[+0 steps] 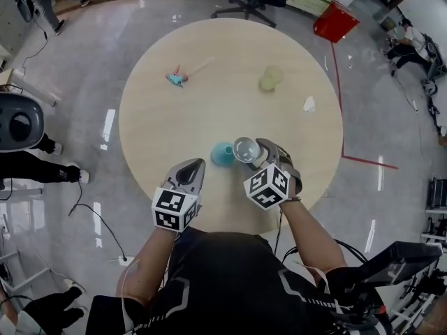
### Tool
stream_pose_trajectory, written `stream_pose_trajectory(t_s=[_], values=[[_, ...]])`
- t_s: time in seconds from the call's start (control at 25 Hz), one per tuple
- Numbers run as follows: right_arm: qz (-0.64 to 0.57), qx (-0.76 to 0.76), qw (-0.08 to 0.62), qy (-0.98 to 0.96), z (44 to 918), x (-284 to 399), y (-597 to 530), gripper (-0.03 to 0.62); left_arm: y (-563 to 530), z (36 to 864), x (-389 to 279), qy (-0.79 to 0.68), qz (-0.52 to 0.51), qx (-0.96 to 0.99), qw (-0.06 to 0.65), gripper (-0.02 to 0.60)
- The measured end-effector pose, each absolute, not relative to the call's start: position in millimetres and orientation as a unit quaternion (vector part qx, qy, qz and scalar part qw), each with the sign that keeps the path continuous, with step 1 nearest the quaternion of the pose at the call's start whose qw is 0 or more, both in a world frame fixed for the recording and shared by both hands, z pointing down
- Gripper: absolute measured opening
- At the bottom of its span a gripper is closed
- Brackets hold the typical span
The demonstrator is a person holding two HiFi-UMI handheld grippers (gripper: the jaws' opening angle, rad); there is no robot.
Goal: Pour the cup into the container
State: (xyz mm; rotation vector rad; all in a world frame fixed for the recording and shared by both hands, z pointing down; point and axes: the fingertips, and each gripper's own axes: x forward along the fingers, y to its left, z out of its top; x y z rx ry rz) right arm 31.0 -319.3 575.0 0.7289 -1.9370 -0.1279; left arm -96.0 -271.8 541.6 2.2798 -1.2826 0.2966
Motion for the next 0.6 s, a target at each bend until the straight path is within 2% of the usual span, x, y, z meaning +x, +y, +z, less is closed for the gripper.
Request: stream_pose_trajectory(t_s=[0.6], values=[[-0.092,0.294,0.549,-0.777,578.9,28.8,-322.3,0.291,-266.0,547.2,-94.2,-0.469,0.116,0.836,0.260,0.002]])
